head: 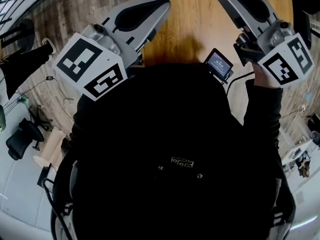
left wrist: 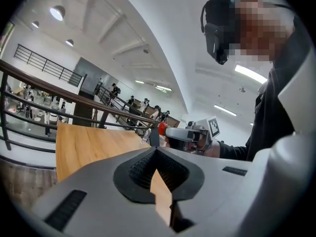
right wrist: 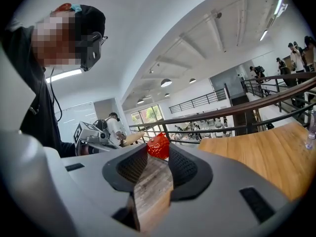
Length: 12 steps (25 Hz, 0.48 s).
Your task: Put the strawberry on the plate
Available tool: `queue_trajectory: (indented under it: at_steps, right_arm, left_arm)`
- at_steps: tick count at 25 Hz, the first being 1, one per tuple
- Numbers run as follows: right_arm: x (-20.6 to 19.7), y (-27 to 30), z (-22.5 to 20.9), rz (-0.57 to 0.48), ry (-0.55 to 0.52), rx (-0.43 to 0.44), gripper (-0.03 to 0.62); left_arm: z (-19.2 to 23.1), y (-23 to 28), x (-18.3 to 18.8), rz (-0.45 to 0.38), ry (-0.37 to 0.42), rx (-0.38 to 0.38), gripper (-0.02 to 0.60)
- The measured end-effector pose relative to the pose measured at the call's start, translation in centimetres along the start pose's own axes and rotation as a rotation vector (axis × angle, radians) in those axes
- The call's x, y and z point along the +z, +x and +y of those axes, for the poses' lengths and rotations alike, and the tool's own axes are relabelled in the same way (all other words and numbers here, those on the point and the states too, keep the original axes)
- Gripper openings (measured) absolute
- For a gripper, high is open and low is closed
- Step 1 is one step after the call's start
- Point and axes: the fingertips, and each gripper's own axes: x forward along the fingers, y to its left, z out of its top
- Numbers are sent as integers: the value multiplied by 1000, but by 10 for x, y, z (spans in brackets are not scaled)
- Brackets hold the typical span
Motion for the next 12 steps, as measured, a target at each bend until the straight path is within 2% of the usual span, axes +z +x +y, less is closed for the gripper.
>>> queue_trajectory:
  at_steps: [7,12]
  right_arm:
    - [2,6,6,20,-8,25,144]
    - [-9,25,11,60,-18,51,144]
  left_arm:
    - [-7,-3,7,-28,17,3,-2]
    - [-5,-12,0,-66,-30,-19,-2]
